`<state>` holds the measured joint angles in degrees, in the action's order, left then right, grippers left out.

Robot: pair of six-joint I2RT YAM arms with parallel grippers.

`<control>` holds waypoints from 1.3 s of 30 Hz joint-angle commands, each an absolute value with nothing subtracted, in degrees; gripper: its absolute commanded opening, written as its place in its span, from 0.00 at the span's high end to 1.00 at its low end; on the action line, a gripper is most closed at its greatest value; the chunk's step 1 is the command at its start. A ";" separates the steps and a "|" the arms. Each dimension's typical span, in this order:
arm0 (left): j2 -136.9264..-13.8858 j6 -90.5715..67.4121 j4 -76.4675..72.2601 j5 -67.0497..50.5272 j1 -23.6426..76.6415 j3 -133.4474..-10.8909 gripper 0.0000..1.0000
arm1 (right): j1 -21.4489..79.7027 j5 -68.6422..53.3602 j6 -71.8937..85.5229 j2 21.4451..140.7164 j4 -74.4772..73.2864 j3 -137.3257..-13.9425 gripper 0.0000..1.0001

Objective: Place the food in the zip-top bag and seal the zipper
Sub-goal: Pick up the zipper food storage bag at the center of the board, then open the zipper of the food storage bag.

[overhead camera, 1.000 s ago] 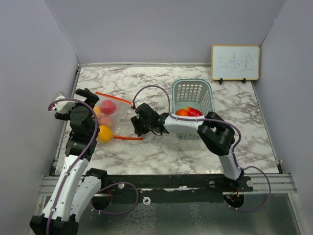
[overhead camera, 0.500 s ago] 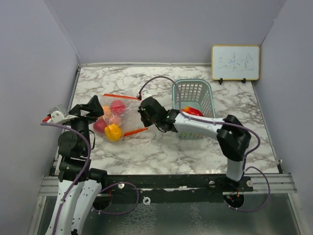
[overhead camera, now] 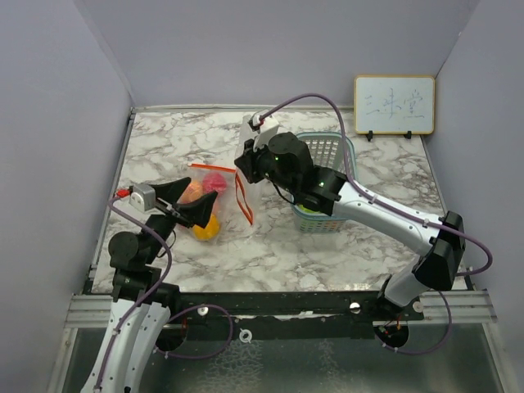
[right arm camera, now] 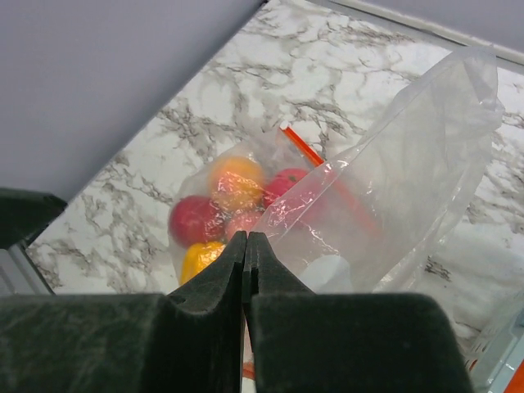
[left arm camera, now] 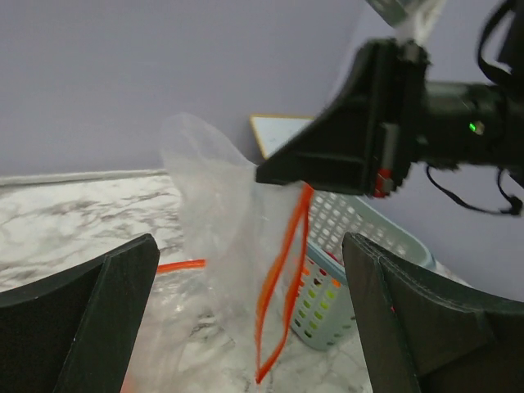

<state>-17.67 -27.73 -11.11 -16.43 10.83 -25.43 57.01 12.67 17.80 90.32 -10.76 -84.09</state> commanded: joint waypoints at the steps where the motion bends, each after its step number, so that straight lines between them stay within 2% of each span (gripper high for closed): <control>1: -17.32 -26.23 -23.15 -36.36 10.71 -23.52 0.04 | 57.30 7.64 15.53 90.19 -12.46 -88.32 0.99; 5: -19.20 -24.73 -22.13 -37.81 10.81 -23.28 0.22 | 57.29 4.77 15.42 89.38 -12.61 -88.86 0.99; 12: -24.10 -23.84 -18.48 -35.46 10.96 -23.92 0.31 | 57.30 1.58 15.83 88.77 -13.20 -90.78 0.99; 27: -32.57 -28.94 -22.86 -30.98 12.49 -23.56 0.37 | 57.30 -0.61 17.26 88.37 -12.98 -92.30 0.99; 32: -35.68 -29.53 -24.01 -30.09 14.85 -24.13 0.45 | 57.25 -0.62 17.66 88.86 -12.66 -93.04 0.99; 39: -38.67 -28.50 -22.47 -25.88 18.29 -25.43 0.48 | 57.30 -1.09 18.26 89.40 -12.39 -94.10 0.99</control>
